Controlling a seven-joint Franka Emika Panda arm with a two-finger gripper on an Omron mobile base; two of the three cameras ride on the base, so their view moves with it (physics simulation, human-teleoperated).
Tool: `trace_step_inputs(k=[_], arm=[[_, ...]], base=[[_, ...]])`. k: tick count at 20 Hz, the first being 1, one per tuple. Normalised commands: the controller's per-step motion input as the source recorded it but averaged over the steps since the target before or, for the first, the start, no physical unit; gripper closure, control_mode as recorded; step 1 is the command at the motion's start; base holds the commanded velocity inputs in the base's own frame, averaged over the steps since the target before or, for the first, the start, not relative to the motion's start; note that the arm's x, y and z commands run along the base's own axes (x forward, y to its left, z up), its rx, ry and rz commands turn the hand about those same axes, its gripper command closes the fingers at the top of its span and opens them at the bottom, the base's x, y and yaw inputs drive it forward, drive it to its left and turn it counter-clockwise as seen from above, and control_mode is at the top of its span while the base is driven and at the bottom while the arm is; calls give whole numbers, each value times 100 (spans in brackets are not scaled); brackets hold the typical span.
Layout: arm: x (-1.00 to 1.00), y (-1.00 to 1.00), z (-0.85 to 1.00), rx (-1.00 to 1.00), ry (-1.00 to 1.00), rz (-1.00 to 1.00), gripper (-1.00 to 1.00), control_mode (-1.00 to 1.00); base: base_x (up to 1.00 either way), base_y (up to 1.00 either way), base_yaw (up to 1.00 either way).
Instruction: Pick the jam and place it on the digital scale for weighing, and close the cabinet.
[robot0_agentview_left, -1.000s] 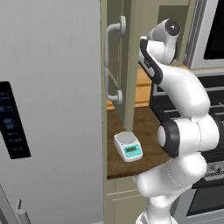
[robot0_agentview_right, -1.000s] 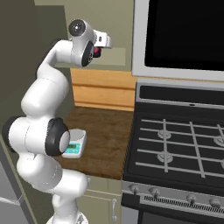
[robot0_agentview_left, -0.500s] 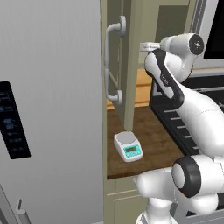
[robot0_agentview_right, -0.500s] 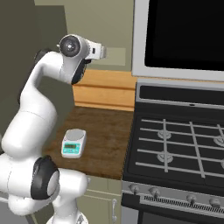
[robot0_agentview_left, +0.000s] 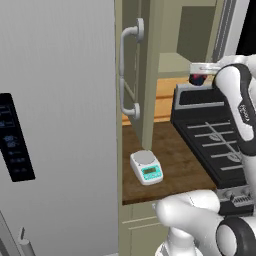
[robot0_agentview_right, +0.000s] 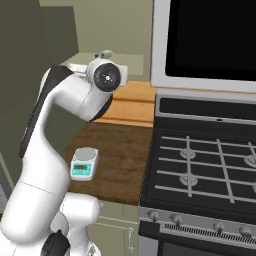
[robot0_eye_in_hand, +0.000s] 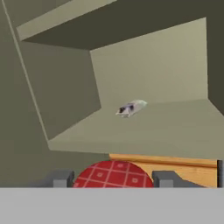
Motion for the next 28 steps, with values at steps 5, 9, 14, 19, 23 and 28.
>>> trace_step_inputs(k=[5, 9, 14, 19, 23, 28], arm=[[-100, -51, -89, 0, -25, 28, 100, -100], [-78, -15, -100, 0, -39, 34, 100, -100], [-7, 0, -91, 0, -7, 42, 100, -100], [24, 34, -73, 0, -3, 30, 100, -100], [50, 54, -35, -4, 10, 13, 100, -100], [58, 73, -23, -10, 14, 0, 100, -100]], base=[[0, 0, 0], [0, 0, 0], [0, 0, 0], [0, 0, 0], [0, 0, 0], [0, 0, 0]])
